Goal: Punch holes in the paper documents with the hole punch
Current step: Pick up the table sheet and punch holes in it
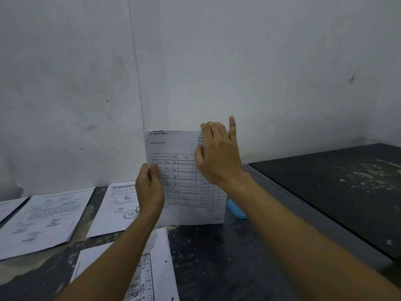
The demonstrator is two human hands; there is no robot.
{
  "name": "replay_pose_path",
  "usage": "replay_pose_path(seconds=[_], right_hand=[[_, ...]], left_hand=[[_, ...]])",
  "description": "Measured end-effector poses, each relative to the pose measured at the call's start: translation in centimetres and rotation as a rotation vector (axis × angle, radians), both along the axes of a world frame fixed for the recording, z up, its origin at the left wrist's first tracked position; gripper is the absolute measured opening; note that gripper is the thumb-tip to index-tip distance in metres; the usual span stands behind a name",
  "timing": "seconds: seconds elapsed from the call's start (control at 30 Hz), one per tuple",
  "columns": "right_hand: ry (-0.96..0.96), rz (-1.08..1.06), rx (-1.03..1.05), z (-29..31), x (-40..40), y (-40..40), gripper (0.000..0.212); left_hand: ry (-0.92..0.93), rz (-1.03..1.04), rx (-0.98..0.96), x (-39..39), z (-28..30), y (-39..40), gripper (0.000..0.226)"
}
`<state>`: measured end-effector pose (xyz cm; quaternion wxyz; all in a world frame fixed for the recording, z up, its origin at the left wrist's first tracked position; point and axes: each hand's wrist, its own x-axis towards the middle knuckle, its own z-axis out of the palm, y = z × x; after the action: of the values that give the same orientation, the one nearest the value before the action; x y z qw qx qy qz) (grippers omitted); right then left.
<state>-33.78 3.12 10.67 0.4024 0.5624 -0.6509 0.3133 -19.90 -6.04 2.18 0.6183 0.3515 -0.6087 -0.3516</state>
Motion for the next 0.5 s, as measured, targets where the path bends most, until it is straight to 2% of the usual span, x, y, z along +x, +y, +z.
replay_pose_path(seconds=[0.3,0.37,0.43,0.5], right_hand=[[-0.021,0.006,0.024,-0.2,-0.2,-0.1,0.049],[-0.054,0.04,-0.021,-0.2,-0.3,0.0,0.054],[-0.148,0.093,-0.102,-0.4,-0.6,0.3,0.066],[-0.402,0.199,-0.142,-1.3,-0.9,0.7,0.078]], left_hand=[[-0.009,-0.001,0.008,0.3,-0.1,-0.4,0.035],[-0.011,-0.008,-0.002,0.3,0.0,-0.3,0.035],[-0.013,-0.008,-0.018,0.4,0.3,-0.1,0.035],[-0.018,0.001,-0.035,0.4,0.9,0.1,0.034]])
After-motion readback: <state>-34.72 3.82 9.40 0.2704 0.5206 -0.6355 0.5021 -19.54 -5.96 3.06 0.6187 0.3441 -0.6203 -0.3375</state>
